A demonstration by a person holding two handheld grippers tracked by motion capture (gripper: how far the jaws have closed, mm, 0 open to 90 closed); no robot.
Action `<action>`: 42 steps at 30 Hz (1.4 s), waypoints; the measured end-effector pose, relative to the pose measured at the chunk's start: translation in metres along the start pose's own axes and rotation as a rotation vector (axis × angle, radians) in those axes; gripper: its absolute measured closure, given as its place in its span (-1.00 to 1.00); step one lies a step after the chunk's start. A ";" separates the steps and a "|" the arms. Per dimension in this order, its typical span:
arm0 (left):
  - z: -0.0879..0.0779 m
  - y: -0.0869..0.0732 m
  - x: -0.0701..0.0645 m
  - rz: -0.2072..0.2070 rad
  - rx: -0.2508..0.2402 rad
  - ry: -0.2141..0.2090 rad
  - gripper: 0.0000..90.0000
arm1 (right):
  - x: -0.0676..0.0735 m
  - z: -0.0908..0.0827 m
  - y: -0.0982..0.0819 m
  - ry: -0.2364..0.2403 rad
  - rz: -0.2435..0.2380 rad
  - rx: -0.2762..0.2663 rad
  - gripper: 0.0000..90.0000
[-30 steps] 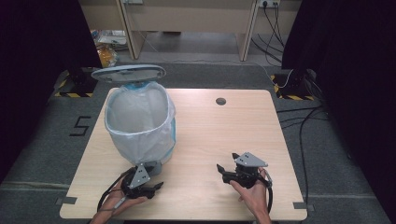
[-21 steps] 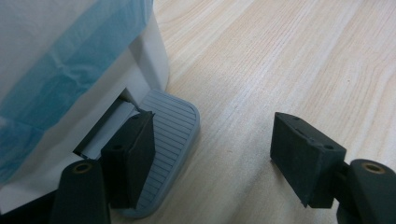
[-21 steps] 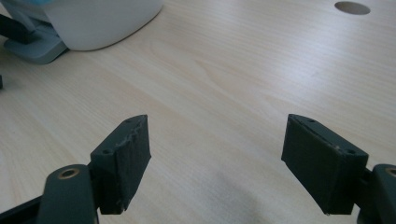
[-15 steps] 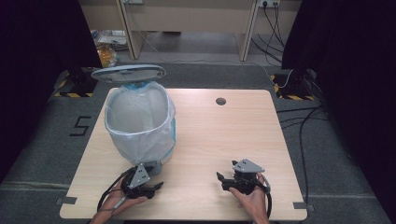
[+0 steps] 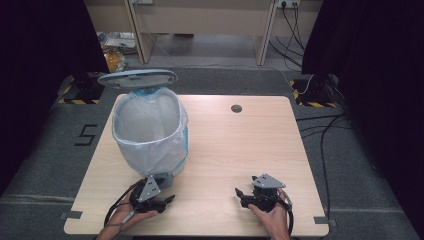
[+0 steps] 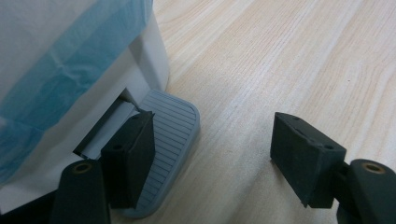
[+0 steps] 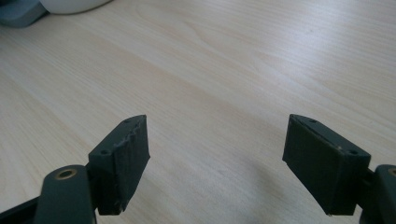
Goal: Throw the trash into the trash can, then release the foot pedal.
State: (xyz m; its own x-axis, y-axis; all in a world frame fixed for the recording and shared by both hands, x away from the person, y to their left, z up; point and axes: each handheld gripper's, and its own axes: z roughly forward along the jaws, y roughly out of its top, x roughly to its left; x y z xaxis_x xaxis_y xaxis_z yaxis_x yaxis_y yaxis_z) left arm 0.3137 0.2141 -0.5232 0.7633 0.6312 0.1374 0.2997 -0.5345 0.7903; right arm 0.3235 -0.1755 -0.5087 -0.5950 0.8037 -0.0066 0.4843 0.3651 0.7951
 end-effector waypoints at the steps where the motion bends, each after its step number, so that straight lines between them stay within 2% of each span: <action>1: 0.000 0.000 0.000 0.001 0.000 0.000 -0.32 | 0.000 0.000 -0.001 -0.007 -0.001 0.001 -0.50; 11: 0.000 0.000 0.000 0.004 0.002 0.002 -0.32 | 0.001 -0.002 -0.006 -0.012 -0.008 0.023 -0.52; 21: 0.000 0.000 0.000 0.011 0.007 0.005 -0.32 | 0.002 0.001 -0.010 -0.010 -0.008 0.091 -0.57; 23: 0.000 0.000 0.000 0.011 0.006 0.004 -0.32 | 0.001 0.002 -0.010 -0.004 0.006 0.112 -0.67; 42: 0.000 0.000 0.000 0.012 0.007 0.005 -0.32 | 0.002 0.003 -0.010 0.007 -0.006 0.122 -0.75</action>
State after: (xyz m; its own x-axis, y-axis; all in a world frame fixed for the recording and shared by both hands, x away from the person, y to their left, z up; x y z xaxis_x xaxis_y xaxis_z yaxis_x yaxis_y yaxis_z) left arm 0.3134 0.2140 -0.5230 0.7640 0.6276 0.1498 0.2945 -0.5458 0.7845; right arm 0.3196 -0.1762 -0.5183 -0.6028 0.7978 -0.0065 0.5545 0.4249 0.7155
